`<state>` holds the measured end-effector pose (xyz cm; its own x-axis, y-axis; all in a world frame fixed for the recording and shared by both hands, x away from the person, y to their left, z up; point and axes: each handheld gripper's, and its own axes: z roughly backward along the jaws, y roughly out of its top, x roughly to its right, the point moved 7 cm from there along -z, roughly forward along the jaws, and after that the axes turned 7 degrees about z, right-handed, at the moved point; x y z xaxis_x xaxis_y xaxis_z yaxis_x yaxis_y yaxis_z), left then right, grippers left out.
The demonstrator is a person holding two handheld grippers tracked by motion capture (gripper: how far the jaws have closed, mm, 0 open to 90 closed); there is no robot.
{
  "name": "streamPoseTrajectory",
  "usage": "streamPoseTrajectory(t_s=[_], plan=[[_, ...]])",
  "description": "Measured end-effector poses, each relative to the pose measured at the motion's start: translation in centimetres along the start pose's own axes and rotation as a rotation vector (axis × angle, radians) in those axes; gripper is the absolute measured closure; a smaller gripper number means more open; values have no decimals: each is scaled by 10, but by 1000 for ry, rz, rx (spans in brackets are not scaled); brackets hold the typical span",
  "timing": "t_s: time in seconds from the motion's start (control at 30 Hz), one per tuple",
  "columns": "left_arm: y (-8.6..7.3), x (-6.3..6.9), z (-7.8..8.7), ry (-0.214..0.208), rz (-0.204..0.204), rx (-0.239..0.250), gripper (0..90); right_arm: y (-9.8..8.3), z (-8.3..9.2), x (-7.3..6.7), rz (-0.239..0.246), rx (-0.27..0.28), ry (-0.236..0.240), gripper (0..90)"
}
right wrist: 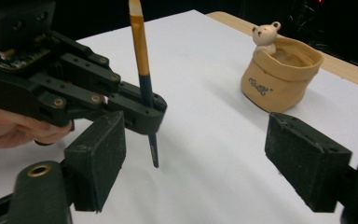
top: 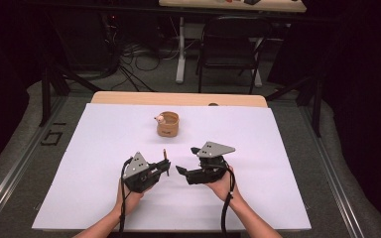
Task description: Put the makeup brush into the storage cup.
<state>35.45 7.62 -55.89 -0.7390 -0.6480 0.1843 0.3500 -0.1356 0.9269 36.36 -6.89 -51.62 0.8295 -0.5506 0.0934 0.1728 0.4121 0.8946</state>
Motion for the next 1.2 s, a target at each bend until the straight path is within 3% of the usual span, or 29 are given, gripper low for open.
streamPoseTrajectory(t_s=[0.67,1.2], plan=[[4,-10,6,29,-7,11,832,-22,12,14,65,-43,-101,0],[6,-22,11,54,-12,10,832,-34,28,21,67,-6,-156,0]])
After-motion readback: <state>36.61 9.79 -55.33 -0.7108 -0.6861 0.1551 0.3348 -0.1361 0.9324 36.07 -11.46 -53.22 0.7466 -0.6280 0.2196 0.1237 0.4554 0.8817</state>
